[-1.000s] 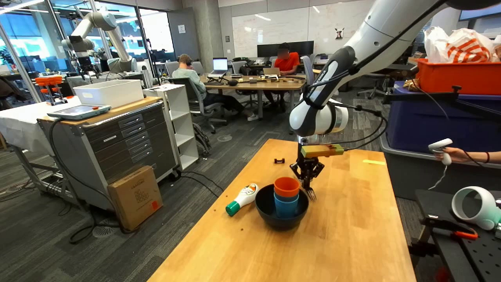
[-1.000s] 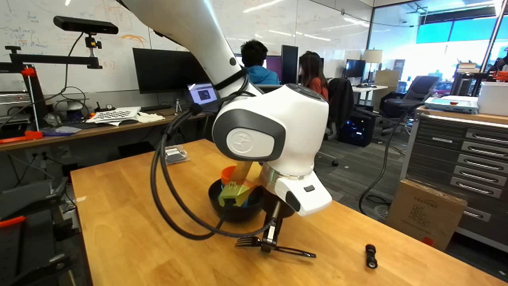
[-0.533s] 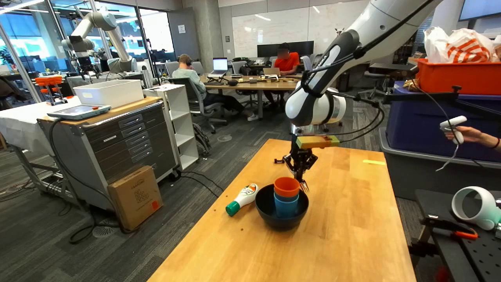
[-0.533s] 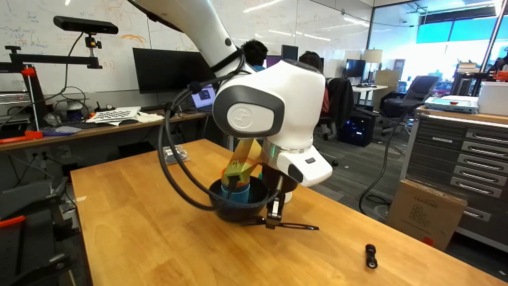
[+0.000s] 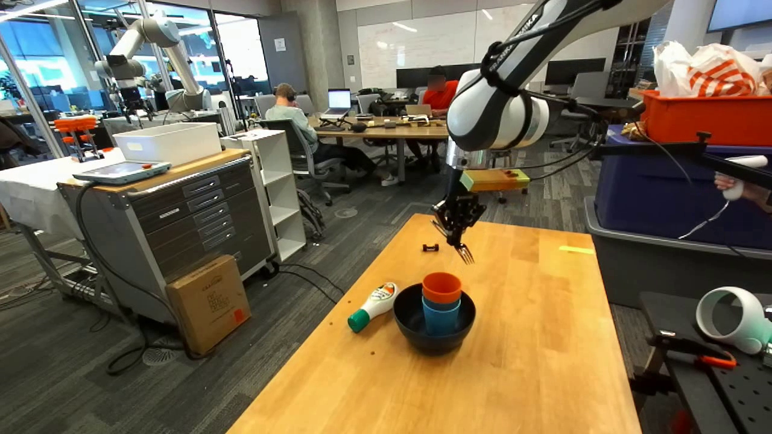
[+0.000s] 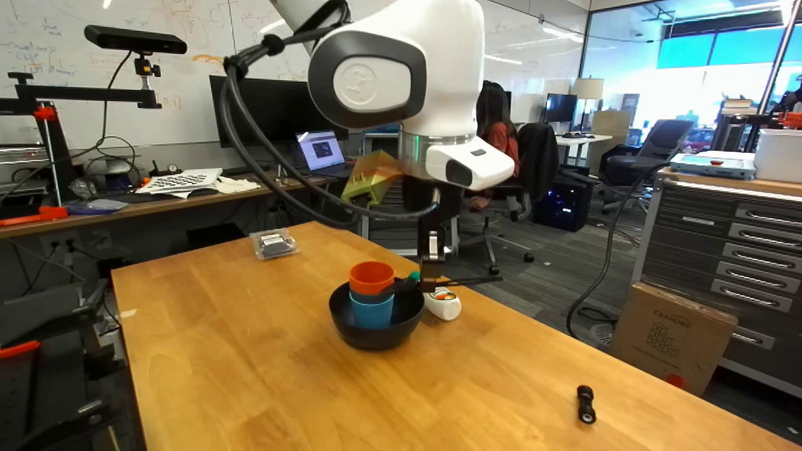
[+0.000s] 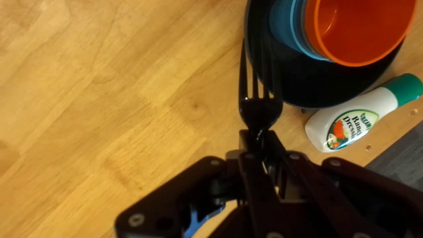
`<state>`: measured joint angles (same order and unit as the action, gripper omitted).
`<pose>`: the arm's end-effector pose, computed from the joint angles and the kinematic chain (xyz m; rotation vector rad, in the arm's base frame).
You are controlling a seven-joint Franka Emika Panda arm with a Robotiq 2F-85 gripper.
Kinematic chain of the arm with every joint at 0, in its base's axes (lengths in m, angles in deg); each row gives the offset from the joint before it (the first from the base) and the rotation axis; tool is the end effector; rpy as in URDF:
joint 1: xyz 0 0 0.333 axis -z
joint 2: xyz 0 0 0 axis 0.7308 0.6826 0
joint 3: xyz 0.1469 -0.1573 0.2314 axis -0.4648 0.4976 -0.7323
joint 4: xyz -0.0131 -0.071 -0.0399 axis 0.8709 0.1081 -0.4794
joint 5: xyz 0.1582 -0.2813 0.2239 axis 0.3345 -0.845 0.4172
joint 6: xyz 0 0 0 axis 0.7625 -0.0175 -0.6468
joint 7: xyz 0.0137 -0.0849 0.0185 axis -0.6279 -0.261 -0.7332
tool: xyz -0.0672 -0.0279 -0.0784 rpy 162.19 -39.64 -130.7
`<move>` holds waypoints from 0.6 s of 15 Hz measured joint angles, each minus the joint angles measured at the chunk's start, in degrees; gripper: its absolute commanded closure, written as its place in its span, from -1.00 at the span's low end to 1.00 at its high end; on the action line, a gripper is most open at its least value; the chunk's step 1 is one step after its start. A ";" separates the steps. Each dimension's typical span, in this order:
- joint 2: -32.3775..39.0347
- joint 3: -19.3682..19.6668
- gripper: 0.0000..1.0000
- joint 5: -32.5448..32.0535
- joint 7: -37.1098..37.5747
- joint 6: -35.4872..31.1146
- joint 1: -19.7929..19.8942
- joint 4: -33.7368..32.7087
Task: Pick up the three cups from the table and put them in the black bowl. Pick up the folk from the table and put it in the cups.
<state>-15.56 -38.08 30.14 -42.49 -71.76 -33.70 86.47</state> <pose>0.5758 -0.2095 0.2228 -2.8273 1.0759 -0.0965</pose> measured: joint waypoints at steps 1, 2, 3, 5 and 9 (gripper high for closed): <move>-2.01 -0.05 0.81 -0.44 -1.29 -0.90 -0.27 1.47; -3.90 -0.18 0.81 -0.59 -2.73 -2.35 -0.53 3.04; -5.71 -0.51 0.81 -0.59 -4.45 -4.44 -0.72 4.75; -8.88 -1.75 0.81 -0.57 -7.77 -9.67 -0.88 8.47; -13.13 -7.51 0.79 4.68 -17.84 -20.51 -0.53 16.70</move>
<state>-28.69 -45.59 34.82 -60.33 -92.27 -34.23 103.17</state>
